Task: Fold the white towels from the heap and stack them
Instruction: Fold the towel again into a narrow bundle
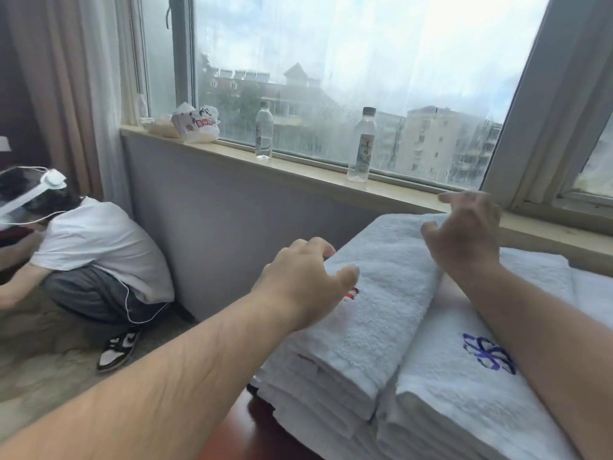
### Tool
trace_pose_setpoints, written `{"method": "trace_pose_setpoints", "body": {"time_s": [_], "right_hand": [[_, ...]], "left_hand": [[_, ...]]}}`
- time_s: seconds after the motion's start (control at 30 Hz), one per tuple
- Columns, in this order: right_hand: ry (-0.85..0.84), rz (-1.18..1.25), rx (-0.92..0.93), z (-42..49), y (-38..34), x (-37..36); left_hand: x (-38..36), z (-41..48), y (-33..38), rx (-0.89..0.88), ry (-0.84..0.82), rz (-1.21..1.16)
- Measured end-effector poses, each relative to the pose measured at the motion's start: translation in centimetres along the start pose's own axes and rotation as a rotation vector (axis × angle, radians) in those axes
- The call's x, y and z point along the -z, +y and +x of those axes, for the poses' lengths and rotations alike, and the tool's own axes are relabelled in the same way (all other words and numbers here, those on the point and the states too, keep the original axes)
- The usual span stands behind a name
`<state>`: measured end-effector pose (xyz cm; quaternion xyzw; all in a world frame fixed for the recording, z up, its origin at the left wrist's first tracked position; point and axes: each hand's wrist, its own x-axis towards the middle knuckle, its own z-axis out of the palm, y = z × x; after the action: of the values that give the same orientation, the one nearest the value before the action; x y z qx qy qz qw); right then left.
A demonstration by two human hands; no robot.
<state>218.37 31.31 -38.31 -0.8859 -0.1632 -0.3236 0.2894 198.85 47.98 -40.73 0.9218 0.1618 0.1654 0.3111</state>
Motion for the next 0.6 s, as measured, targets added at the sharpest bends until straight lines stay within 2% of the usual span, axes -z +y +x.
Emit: {"method": "trace_pose_setpoints", "body": {"time_s": [0.07,0.13,0.2,0.4,0.6], "right_hand": [[-0.183,-0.135,0.092,0.6,-0.6,-0.1],[-0.404,-0.241,0.076,1.0,-0.2,-0.7],[-0.538,-0.241,0.033,1.0,0.6,-1.6],[-0.649,-0.234,0.017,2.3,1.9,-3.1],[-0.689,-0.247,-0.016,2.5,2.0,-3.3]], "left_hand": [[-0.7,-0.4,1.1,-0.032,-0.096,0.028],[-1.6,-0.8,1.7,-0.026,-0.189,0.088],[-2.7,-1.1,1.6,-0.034,-0.214,0.117],[-3.8,-1.3,0.8,-0.039,-0.158,0.126],[-4.2,-1.2,0.7,-0.053,-0.131,0.161]]}}
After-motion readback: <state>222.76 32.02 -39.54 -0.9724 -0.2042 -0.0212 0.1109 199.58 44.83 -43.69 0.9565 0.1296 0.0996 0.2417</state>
